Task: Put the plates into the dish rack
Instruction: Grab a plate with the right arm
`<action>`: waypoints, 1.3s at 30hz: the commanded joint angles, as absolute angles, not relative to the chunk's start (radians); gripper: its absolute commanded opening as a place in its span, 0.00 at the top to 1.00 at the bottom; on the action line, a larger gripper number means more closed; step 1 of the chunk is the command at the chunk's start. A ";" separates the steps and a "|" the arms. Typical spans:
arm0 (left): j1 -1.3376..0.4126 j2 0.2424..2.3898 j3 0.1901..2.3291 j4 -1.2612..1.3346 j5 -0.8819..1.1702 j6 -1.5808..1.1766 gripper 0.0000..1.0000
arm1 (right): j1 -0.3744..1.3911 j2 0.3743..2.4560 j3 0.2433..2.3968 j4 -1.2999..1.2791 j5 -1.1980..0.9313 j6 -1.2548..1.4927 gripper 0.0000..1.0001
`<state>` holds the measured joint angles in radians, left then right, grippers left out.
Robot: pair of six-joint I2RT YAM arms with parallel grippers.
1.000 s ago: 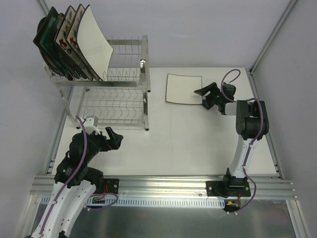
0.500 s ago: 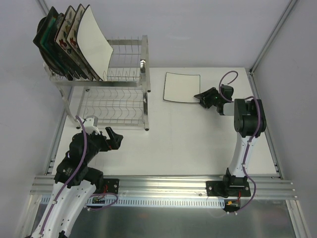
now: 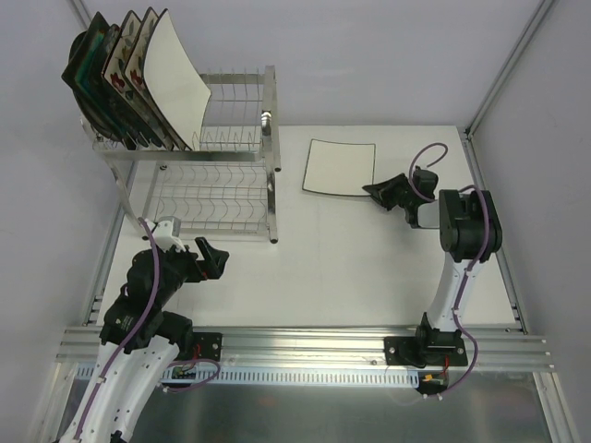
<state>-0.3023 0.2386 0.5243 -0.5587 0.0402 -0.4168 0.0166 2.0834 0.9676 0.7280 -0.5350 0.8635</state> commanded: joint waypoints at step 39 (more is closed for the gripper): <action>-0.354 0.374 0.586 -0.276 0.324 -0.837 0.01 | -0.080 0.902 0.719 -0.035 -0.578 0.700 0.99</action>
<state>-0.3477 0.2928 0.5365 -0.4091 0.2615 -0.7517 -0.0551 0.9825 0.6140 -0.1177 -0.4442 0.6800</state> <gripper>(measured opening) 0.991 0.056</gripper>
